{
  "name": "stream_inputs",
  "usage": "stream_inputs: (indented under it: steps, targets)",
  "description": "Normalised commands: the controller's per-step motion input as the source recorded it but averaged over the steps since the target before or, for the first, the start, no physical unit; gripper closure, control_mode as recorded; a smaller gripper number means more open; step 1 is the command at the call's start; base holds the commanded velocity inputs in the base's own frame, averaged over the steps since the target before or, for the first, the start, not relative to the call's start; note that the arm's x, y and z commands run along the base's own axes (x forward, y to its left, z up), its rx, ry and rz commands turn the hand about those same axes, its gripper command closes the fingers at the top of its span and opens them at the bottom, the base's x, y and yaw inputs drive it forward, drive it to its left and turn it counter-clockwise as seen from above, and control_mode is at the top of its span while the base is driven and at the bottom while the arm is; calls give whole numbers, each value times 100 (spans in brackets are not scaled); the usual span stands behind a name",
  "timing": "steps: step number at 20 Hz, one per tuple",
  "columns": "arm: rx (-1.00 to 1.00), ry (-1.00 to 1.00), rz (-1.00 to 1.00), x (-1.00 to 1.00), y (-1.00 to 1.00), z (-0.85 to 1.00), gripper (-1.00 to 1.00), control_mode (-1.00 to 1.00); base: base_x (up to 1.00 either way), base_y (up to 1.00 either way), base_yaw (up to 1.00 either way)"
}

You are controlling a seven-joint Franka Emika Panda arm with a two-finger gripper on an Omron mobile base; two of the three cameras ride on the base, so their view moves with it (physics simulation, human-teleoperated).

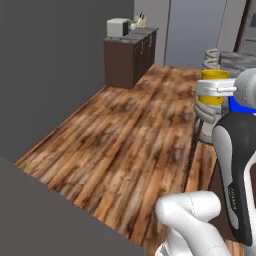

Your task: There is a tray on the dining counter. Grab the cup, mug, and pitcher and place them on the tray. The pitcher may be placed next to the tray if it cannot fit the tray.

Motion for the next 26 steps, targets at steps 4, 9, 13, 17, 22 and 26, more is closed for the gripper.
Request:
stream_inputs:
  steps: [4,9,13,17,22,26]
  targets:
    - [0,0,0,0,0,0,100,100,65,75,-66]
    - [0,0,0,0,0,0,100,100,46,89,-59]
    - [0,0,0,0,0,0,100,100,44,100,-55]
    - [0,0,0,0,0,0,100,100,52,93,-58]
    - [0,0,0,0,0,0,100,100,62,76,-59]
    - [0,0,0,0,0,0,100,100,64,62,-57]
